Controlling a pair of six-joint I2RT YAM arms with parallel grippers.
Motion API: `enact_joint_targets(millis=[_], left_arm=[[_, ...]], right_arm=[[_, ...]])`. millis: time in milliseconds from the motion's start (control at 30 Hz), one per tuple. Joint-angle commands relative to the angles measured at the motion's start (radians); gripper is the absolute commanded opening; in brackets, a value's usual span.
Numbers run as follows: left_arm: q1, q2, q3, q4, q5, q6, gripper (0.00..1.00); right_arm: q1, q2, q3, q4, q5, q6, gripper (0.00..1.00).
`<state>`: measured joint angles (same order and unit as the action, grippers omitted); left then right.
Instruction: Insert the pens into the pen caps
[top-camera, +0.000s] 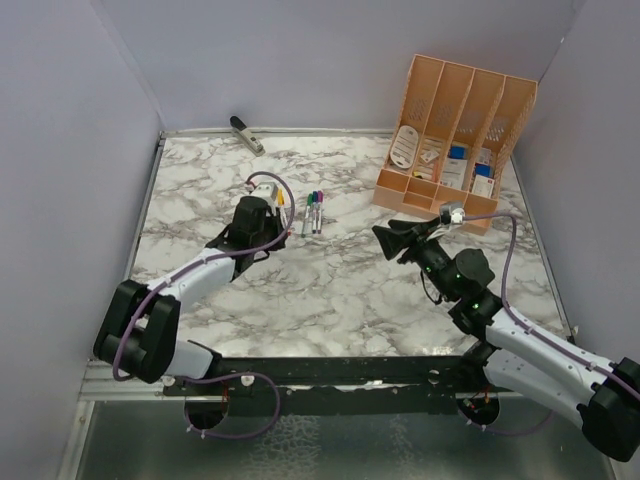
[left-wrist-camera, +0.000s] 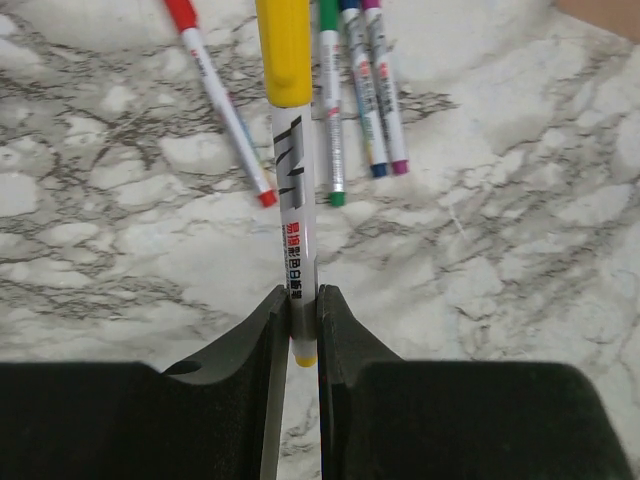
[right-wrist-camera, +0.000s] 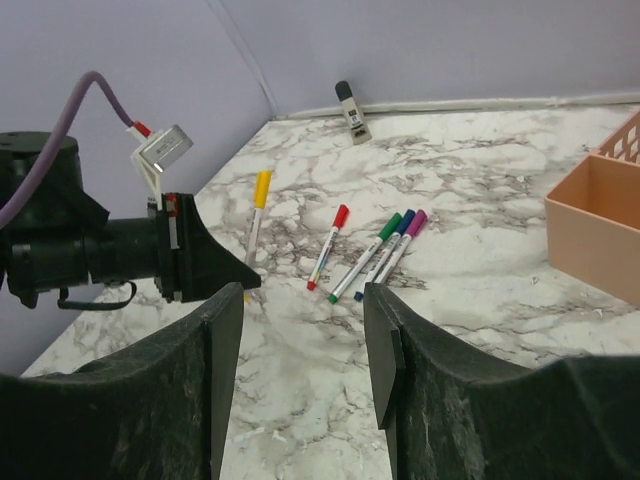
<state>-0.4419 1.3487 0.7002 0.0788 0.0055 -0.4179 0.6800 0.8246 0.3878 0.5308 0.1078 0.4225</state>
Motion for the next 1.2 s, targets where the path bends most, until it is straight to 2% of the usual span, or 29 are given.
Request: enact_joint_targets(millis=[0,100,333,633,933,1167], left_arm=[[0.098,0.089,0.029,-0.082,0.013,0.035,0.0],[0.138,0.155,0.036,-0.026,0.072,0.021,0.0],[0.147,0.31,0.148,0.013,0.131,0.021,0.0],[0.16,0.417,0.226,0.009,0.134,0.013,0.0],[0.167,0.409,0.166,0.06,0.133,-0.051,0.08],[0.171,0.388,0.128,0.109,0.152,-0.11,0.27]], right_arm=[[0.004,0.011,0.023,-0.036,0.017,-0.014,0.51],[0.004,0.013,0.019,-0.036,0.002,-0.01,0.51],[0.004,0.003,0.006,-0.05,-0.004,-0.009,0.51],[0.004,0.002,-0.002,-0.057,0.002,-0.01,0.51],[0.004,0.026,-0.018,-0.039,-0.007,0.007,0.51],[0.004,0.031,-0.031,-0.027,-0.013,0.018,0.51]])
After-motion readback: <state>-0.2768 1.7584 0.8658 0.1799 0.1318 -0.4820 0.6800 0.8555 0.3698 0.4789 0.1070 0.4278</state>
